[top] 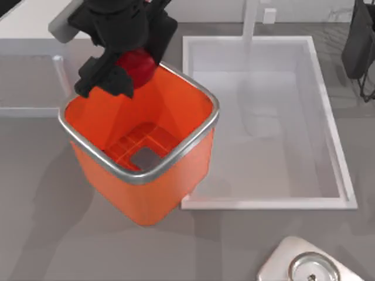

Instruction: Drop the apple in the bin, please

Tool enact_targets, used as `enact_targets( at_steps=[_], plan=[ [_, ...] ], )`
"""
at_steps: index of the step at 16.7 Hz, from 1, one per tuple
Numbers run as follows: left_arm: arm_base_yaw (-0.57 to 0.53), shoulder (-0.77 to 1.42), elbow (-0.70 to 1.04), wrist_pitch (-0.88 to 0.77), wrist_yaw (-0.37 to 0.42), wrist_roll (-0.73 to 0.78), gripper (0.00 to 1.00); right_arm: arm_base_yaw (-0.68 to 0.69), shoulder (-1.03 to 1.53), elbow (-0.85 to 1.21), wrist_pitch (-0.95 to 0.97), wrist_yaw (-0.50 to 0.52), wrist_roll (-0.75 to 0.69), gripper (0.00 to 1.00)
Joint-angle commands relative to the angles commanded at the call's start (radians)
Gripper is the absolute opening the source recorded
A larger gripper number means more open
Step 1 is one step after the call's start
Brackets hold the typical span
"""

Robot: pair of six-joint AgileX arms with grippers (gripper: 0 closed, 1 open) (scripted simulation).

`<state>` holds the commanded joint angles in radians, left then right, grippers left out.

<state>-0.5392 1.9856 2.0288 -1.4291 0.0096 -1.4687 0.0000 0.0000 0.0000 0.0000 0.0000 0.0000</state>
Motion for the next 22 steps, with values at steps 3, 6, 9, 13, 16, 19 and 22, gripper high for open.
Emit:
enact_targets(
  at_steps=[3,6,9,13,16,19,22],
  plan=[
    [-0.041,0.059,0.058,-0.038,-0.069,-0.267,0.0,0.0,0.0,0.0,0.0,0.0,0.0,1.0],
    [-0.076,0.119,0.099,-0.08,-0.134,-0.48,0.0,0.0,0.0,0.0,0.0,0.0,0.0,1.0],
    [-0.105,0.172,0.125,-0.119,-0.184,-0.635,0.0,0.0,0.0,0.0,0.0,0.0,0.0,1.0],
    [-0.129,0.216,0.141,-0.153,-0.216,-0.737,0.0,0.0,0.0,0.0,0.0,0.0,0.0,1.0],
    [-0.131,0.219,0.142,-0.155,-0.218,-0.742,0.0,0.0,0.0,0.0,0.0,0.0,0.0,1.0],
    [-0.125,0.216,0.14,-0.153,-0.216,-0.739,0.0,0.0,0.0,0.0,0.0,0.0,0.0,1.0],
    [-0.121,0.214,0.116,-0.133,-0.218,-0.738,0.0,0.0,0.0,0.0,0.0,0.0,0.0,1.0]
  ],
)
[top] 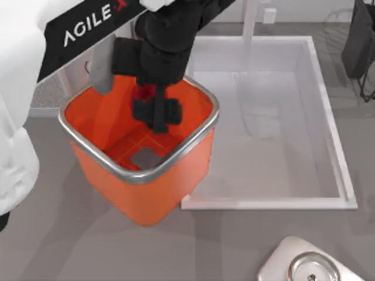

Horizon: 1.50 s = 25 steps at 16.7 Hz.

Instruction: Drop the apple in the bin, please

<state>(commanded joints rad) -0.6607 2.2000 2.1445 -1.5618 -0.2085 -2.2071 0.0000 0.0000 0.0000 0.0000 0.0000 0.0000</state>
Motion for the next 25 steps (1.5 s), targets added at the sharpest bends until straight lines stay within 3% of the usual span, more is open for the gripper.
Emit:
enact_targets(
  at_steps=[11,18,25],
  plan=[
    [0.027,-0.045,-0.267,0.26,-0.012,0.028,0.0,0.0,0.0,0.0,0.0,0.0,0.0,1.0],
    [0.029,-0.039,-0.314,0.282,-0.002,0.036,0.0,0.0,0.0,0.0,0.0,0.0,0.0,1.0],
    [0.029,-0.039,-0.314,0.282,-0.002,0.036,0.53,0.0,0.0,0.0,0.0,0.0,0.0,1.0]
  ],
)
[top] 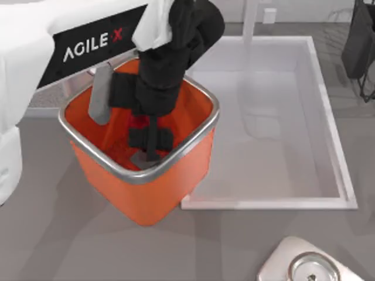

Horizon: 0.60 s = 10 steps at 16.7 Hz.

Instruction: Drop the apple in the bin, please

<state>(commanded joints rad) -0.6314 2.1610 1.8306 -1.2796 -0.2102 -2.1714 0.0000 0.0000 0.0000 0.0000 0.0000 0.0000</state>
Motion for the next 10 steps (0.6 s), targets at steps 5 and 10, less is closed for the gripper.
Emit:
enact_targets(
  at_steps=[5,10],
  plan=[
    [0.0,0.0,0.0,0.0,0.0,0.0,0.9,0.0,0.0,0.0,0.0,0.0,0.0,1.0],
    [0.0,0.0,0.0,0.0,0.0,0.0,1.0,0.0,0.0,0.0,0.0,0.0,0.0,1.0]
  ],
)
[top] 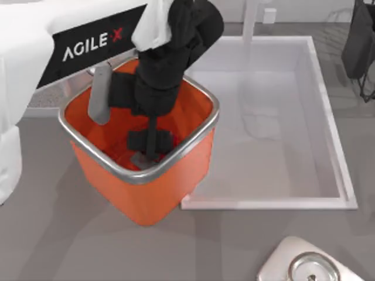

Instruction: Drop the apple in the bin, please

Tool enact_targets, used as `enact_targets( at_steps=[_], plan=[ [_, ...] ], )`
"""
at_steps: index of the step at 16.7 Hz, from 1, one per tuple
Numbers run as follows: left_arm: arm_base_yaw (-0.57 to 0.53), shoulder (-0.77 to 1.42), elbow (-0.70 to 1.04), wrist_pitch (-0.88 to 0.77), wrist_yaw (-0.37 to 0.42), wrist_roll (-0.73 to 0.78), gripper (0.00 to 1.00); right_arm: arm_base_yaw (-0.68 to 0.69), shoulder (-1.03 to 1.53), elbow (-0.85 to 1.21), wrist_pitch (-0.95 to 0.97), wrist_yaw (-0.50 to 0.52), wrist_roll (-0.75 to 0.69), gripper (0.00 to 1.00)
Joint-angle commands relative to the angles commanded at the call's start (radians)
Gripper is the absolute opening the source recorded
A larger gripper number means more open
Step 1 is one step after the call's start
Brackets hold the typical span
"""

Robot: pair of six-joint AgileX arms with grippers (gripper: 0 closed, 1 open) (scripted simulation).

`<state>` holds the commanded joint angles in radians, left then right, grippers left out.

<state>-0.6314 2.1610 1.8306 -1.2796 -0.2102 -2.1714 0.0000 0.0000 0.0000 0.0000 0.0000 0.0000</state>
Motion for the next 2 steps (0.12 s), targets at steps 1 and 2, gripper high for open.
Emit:
enact_targets(
  at_steps=[1,2],
  plan=[
    [0.0,0.0,0.0,0.0,0.0,0.0,1.0,0.0,0.0,0.0,0.0,0.0,0.0,1.0],
    [0.0,0.0,0.0,0.0,0.0,0.0,1.0,0.0,0.0,0.0,0.0,0.0,0.0,1.0]
  ],
)
